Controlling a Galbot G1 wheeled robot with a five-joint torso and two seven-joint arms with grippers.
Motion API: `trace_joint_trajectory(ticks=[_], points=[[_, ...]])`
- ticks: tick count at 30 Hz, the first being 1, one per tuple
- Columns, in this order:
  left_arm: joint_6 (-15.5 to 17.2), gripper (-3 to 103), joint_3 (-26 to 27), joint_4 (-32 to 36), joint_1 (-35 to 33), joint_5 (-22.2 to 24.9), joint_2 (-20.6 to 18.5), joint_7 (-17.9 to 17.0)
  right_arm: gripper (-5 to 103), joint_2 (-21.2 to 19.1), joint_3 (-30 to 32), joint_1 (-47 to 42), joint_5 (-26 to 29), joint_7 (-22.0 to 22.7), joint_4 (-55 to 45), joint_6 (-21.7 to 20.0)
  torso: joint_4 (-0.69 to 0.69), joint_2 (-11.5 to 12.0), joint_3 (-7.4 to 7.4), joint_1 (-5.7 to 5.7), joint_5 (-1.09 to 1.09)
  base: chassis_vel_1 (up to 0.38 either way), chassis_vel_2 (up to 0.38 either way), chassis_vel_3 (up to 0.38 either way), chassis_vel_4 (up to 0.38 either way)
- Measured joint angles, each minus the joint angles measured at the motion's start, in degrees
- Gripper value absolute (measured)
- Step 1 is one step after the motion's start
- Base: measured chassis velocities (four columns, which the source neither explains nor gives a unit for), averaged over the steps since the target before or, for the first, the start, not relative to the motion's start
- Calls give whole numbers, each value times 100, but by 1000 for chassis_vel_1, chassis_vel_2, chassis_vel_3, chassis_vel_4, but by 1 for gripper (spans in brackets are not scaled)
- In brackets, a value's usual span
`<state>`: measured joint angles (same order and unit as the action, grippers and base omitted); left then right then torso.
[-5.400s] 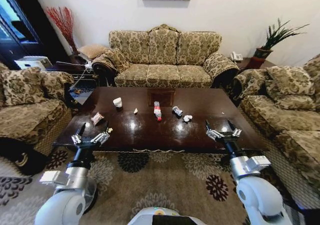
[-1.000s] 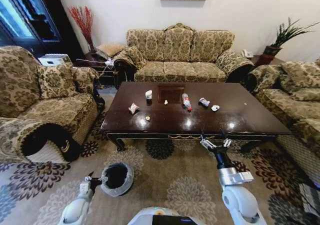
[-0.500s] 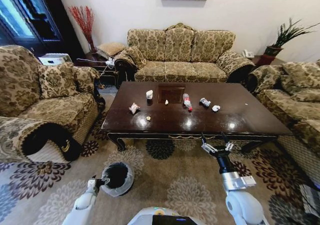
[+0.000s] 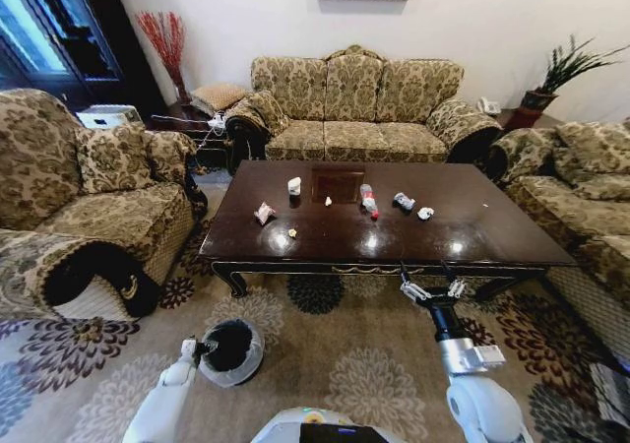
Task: Move to the front of the table and place the trash on the table into the trash bin.
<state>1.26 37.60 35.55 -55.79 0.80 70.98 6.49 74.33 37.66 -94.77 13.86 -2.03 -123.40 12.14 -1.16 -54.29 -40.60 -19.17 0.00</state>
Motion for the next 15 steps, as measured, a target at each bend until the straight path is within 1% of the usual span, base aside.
trace_joint_trajectory(ticks=[1,2,3,4,5,8,9,10,11,15], points=[[0,81,0,0,0,0,0,0,100,0,0,0,0,0,0,0,0,0,0,0,0,0,0,0,0],[64,70,22,-30,27,-35,16,30,100,-12,12,0,28,-2,-5,-2,0,0,0,0,-1,0,0,0,0],[113,70,35,-32,34,-64,24,57,100,-26,19,1,52,-2,-11,-8,0,0,0,0,-1,0,0,0,0],[154,64,58,-43,39,-129,32,78,100,-44,27,3,88,1,-17,-23,0,0,0,0,0,0,0,0,0],[154,64,58,-43,39,-129,32,78,100,-44,27,3,88,1,-17,-23,0,0,0,0,0,0,0,0,0],[299,48,125,-88,58,-166,55,115,100,-78,30,40,218,19,-19,-35,0,0,0,0,1,0,0,0,0],[299,48,125,-88,58,-166,55,115,100,-78,30,40,218,19,-19,-35,0,0,0,0,1,0,0,0,0],[325,42,138,-99,63,-187,63,115,100,-85,30,48,242,19,-19,-36,0,0,0,0,0,0,0,0,0],[325,42,138,-99,63,-187,63,115,100,-85,30,48,242,19,-19,-36,0,0,0,0,0,0,0,0,0],[340,21,227,-133,64,-318,127,127,100,-132,40,59,309,-41,-54,-44,0,0,0,0,0,0,0,0,0]])
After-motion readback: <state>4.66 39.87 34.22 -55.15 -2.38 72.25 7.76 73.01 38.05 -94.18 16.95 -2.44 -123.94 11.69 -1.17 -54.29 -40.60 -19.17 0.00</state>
